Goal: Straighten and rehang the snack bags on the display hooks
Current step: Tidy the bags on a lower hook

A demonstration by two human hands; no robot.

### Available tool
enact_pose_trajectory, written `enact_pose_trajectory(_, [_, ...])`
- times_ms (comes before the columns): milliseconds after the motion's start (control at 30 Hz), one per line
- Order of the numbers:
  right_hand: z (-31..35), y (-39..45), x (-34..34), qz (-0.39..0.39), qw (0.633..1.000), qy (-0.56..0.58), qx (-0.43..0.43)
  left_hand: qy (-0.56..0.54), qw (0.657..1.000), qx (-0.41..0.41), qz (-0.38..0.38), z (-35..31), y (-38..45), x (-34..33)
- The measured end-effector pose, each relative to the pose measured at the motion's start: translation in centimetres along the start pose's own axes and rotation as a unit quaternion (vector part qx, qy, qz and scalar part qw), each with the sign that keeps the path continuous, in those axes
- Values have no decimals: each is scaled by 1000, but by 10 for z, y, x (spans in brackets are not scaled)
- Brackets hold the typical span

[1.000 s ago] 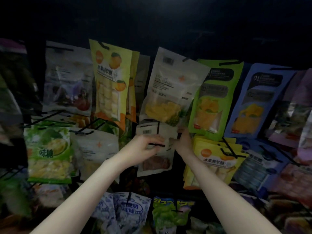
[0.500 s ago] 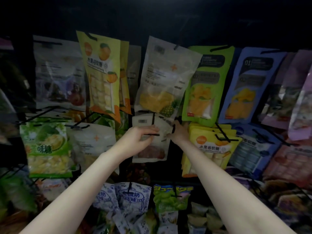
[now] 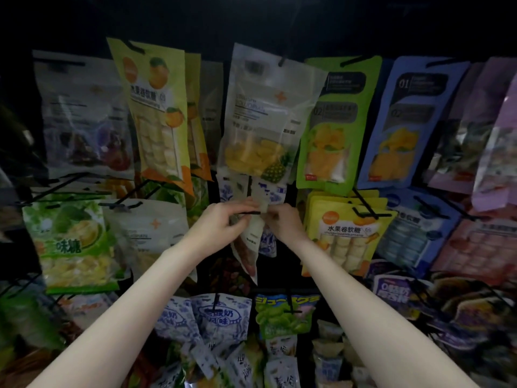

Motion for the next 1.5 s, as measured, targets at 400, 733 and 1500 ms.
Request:
enact_pose_trajectory(400, [-3,-50,55,64,992,-26,101,13,999,23,-47,-12,-6,-7])
enact_pose_trajectory(733, [20,-94,109,94,967,-84,222,7,996,59,-63,-39,-38,-3])
enact_pose_trajectory(1500, [167,-62,31,88,931,108,337,-72,945,94,-304,-29,-80,164])
Point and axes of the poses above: each hand's wrist, its own y-axis towards the middle knuckle, its own x-axis out of the back of the hand, z = x × y, the point moved 1 cm from there along y, towards the middle knuckle, and after that the axes turned 3 degrees about z, right-handed, at the moved point
